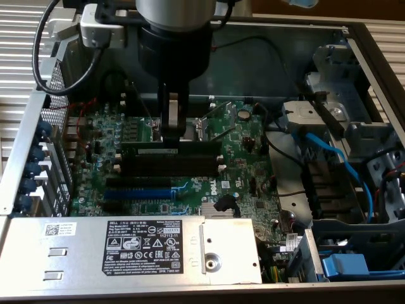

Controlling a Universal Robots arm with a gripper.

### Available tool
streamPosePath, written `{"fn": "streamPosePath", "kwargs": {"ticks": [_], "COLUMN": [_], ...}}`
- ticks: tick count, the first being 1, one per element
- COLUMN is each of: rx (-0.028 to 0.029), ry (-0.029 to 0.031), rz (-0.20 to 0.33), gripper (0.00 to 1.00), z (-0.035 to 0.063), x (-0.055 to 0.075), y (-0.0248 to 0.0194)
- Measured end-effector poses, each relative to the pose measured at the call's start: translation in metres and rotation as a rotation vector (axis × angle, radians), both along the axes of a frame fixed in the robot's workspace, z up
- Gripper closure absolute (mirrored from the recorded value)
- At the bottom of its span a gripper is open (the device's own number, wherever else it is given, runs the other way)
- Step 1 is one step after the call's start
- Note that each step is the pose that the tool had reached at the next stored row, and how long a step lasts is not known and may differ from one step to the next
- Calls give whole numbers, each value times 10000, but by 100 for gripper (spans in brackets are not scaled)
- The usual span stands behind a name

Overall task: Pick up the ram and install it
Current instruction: 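Insert the ram into the slot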

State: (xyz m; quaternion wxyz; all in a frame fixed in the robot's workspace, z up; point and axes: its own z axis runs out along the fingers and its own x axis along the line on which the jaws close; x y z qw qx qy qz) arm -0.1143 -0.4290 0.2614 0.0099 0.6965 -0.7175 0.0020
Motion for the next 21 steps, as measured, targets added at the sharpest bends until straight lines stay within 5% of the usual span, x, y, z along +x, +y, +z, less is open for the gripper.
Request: {"fn": "streamPosePath", "kwargs": {"ticks": [21], "rx": [-92], "ry": [13], "rz": [134], "gripper": [88], "z": [-111], "x": [-3], "y": [-16]}}
